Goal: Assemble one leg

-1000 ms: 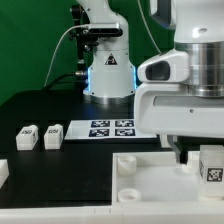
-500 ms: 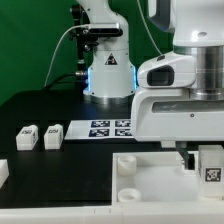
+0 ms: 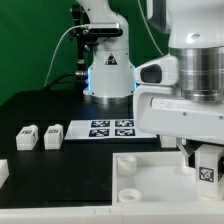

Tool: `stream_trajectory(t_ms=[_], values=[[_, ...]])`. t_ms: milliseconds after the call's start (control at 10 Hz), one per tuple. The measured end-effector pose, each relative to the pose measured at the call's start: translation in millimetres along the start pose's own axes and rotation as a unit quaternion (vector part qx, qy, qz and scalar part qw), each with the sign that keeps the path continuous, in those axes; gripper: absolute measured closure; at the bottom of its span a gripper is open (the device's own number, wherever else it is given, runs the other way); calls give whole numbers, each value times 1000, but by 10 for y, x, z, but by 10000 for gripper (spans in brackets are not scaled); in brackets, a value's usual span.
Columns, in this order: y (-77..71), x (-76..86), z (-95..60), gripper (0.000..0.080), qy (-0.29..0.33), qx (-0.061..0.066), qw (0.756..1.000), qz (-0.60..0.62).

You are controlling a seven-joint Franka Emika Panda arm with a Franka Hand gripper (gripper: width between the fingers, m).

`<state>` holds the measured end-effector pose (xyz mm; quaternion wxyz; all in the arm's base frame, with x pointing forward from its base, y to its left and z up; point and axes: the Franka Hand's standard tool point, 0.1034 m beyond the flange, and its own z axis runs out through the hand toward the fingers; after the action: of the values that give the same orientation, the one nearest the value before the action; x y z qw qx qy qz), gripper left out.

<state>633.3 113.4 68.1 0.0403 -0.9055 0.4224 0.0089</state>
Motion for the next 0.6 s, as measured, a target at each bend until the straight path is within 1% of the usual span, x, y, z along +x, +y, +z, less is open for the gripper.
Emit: stream_trajectory(t_ms=[100,200,300,400,500,600], values=[[8,3,8,508,-7,8,993,119],[22,7,8,508,-15,16,979,205],[24,10,9,508,-19,17,970,244],[26,5,12,508,-25,18,947,320],[26,2,13,508,-26,17,936,350],[28,1,18,406,-25,17,940,340]])
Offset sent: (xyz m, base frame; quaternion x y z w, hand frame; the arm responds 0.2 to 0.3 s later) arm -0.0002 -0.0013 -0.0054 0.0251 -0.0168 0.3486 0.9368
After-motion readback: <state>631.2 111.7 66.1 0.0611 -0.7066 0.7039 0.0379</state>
